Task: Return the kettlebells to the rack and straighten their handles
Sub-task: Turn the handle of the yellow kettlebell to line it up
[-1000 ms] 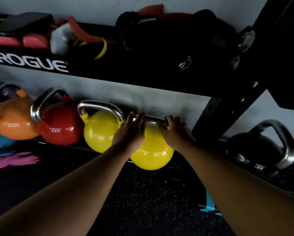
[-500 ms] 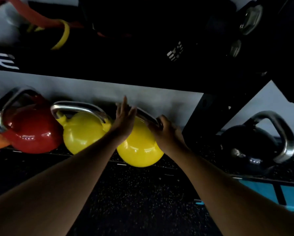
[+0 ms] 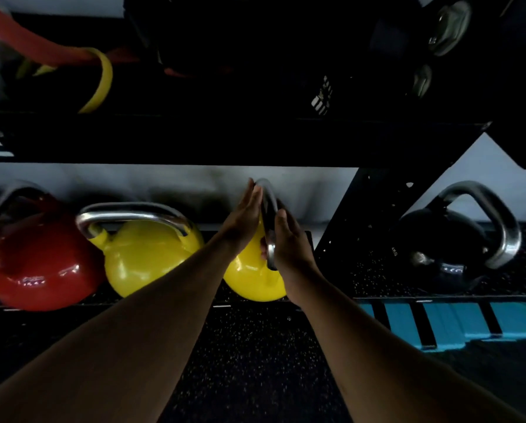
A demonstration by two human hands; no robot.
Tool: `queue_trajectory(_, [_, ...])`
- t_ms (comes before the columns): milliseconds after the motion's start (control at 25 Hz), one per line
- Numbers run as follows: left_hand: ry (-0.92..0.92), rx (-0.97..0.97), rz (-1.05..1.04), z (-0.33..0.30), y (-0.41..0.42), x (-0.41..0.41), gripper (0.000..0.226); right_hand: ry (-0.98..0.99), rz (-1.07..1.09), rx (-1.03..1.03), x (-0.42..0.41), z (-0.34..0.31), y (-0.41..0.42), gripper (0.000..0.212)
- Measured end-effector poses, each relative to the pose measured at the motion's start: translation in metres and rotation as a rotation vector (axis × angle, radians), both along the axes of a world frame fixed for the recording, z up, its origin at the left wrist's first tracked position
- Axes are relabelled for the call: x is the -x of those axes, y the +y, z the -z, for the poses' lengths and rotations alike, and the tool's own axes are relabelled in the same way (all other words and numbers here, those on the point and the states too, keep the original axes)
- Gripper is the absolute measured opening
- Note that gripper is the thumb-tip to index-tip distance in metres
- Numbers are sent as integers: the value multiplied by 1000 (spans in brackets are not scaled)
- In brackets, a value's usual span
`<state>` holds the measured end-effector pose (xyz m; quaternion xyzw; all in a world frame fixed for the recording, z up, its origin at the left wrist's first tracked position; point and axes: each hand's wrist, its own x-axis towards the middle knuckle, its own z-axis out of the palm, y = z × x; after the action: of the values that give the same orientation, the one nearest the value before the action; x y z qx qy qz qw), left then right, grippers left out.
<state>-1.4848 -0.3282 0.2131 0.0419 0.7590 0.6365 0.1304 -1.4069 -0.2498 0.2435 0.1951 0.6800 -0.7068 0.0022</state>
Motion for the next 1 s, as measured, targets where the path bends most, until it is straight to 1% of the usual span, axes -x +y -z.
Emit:
queue_trajectory(120, [-42, -30, 42, 1, 1, 6, 54, 30, 17, 23, 1, 0, -4, 42])
queue_trajectory(280, [-21, -20, 89, 6, -3, 11, 53, 6, 36, 20, 4, 7, -9, 44])
queue_trajectory(440, [3, 18, 67, 5, -4, 15, 51, 29, 33, -11, 7, 12, -15, 43])
queue_trajectory(560, [14, 53, 71, 5, -3, 13, 50, 51, 20, 12, 8, 15, -10, 43])
queue_trajectory(760, [-11, 3, 29, 1, 0, 7, 51, 43, -36, 27, 7, 13, -4, 43])
queue_trajectory(1000, [-27, -24, 5, 6, 2, 7, 52, 32, -32, 75, 11, 20, 1, 44])
